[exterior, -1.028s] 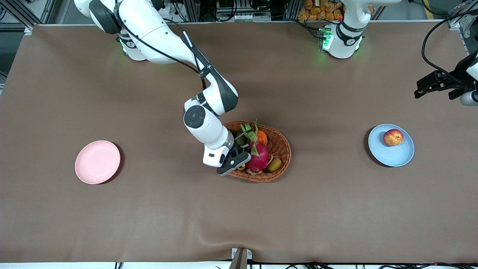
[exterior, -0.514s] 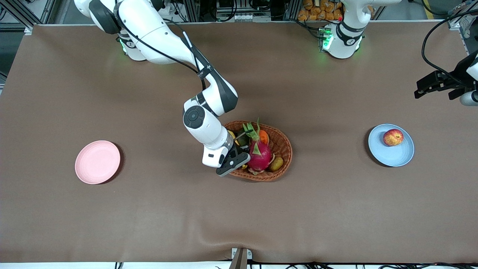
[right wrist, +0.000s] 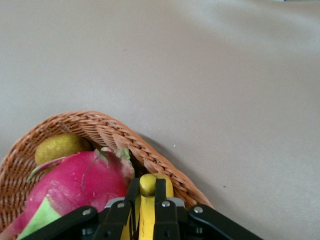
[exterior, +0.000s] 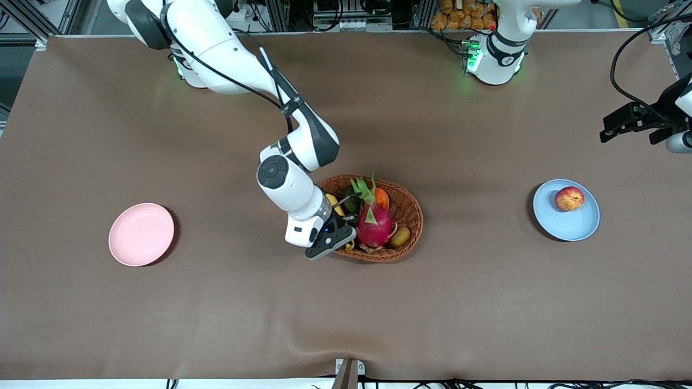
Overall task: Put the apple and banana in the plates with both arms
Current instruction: 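Lower the right gripper and close it on the banana stem, then lift the banana with the right gripper and carry it to the pink plate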
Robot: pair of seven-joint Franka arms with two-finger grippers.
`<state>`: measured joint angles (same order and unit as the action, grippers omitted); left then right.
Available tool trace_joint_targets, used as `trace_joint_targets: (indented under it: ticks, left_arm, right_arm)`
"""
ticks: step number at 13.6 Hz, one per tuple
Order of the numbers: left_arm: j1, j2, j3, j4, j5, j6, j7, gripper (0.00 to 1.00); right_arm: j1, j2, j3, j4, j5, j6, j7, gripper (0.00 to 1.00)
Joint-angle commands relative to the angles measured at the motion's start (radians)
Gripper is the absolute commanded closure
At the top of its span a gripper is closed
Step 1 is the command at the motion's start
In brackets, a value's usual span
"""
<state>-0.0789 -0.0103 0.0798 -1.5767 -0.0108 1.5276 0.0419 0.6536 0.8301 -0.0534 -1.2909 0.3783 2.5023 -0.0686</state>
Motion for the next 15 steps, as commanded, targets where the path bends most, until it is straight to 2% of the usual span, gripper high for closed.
trace_joint_targets:
  ticks: [1,5,8,12,15]
  left_arm:
    - [0.004,0.010,0.005,0.021,-0.020,-0.014,0.024,0.00]
    - [0.002,0.010,0.005,0.020,-0.020,-0.014,0.024,0.00]
    - [0.004,0.010,0.005,0.020,-0.020,-0.014,0.024,0.00]
    - [0.004,0.012,0.005,0.018,-0.020,-0.014,0.024,0.00]
    - [0.004,0.012,0.005,0.020,-0.020,-0.014,0.024,0.00]
  right_arm:
    - [-0.022,-0.077,0.007,-0.004,0.016,-0.060,-0.026,1.00]
    - [-0.093,-0.185,0.006,-0.005,0.013,-0.225,-0.040,1.00]
    - [-0.240,-0.241,0.004,-0.005,0.007,-0.408,-0.132,1.00]
    - [-0.477,-0.233,0.006,-0.011,-0.036,-0.554,-0.362,1.00]
    - [-0.604,-0.227,0.006,-0.015,-0.065,-0.606,-0.526,1.00]
